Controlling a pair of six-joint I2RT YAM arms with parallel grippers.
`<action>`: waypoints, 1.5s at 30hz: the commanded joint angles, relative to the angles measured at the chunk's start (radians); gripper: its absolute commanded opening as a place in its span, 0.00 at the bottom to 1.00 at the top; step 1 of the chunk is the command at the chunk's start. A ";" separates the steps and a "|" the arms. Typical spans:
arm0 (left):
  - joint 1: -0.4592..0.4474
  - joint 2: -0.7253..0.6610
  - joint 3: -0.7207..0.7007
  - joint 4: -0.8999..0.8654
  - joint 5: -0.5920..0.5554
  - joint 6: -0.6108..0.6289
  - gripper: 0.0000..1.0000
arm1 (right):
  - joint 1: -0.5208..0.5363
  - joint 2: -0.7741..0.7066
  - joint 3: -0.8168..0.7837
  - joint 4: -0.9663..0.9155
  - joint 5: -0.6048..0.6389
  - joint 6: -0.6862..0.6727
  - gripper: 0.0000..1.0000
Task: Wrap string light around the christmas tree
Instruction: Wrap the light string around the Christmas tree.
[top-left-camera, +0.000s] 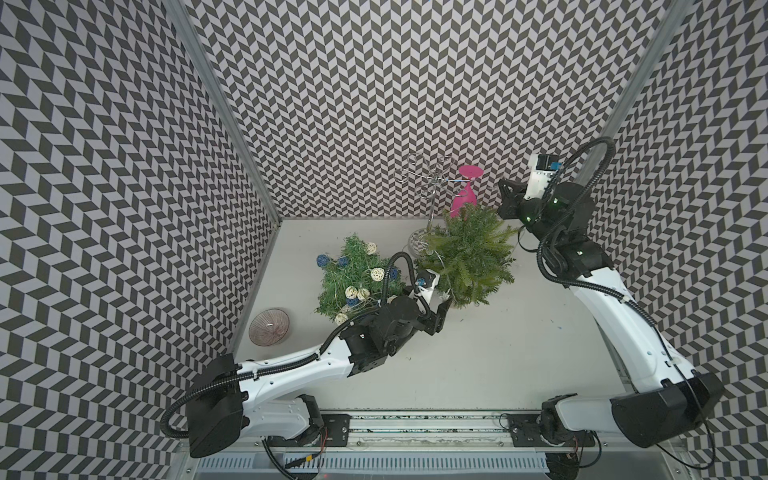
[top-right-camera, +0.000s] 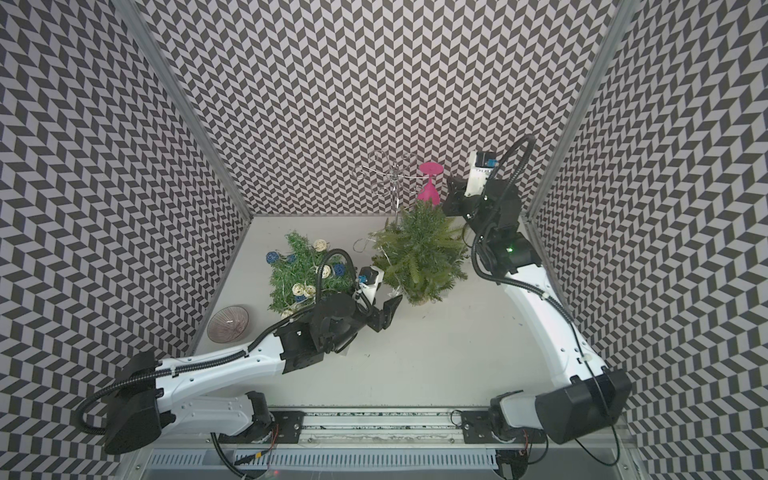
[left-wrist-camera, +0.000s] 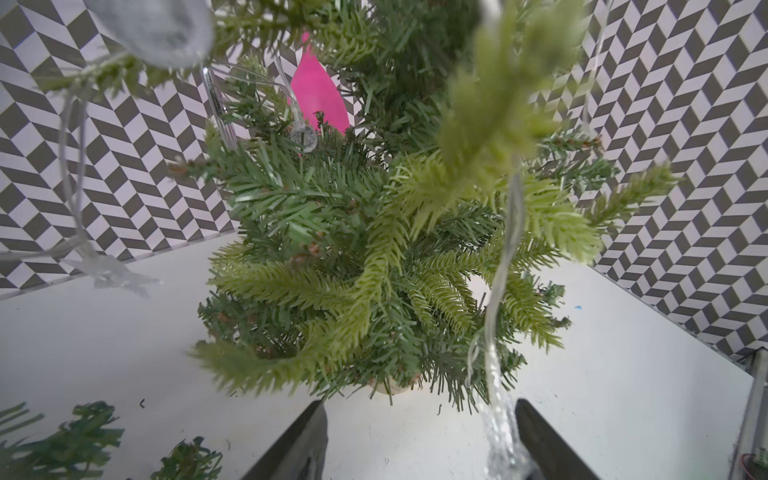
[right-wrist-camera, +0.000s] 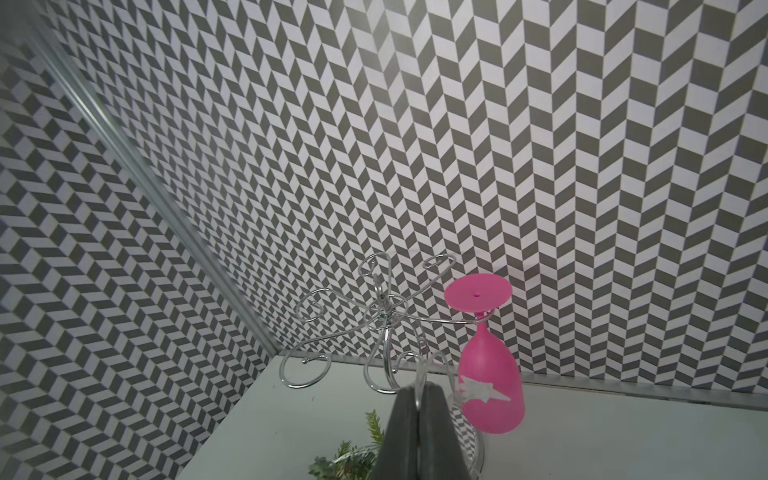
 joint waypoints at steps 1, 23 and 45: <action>0.005 -0.057 0.000 0.040 0.029 -0.004 0.71 | -0.001 -0.005 0.000 0.027 -0.093 -0.052 0.00; 0.290 0.184 0.769 -0.350 0.480 0.383 0.83 | -0.033 -0.034 -0.028 0.109 -0.515 -0.189 0.00; 0.444 0.380 0.913 -0.177 0.771 0.323 0.87 | -0.130 -0.040 -0.107 0.266 -0.775 -0.109 0.00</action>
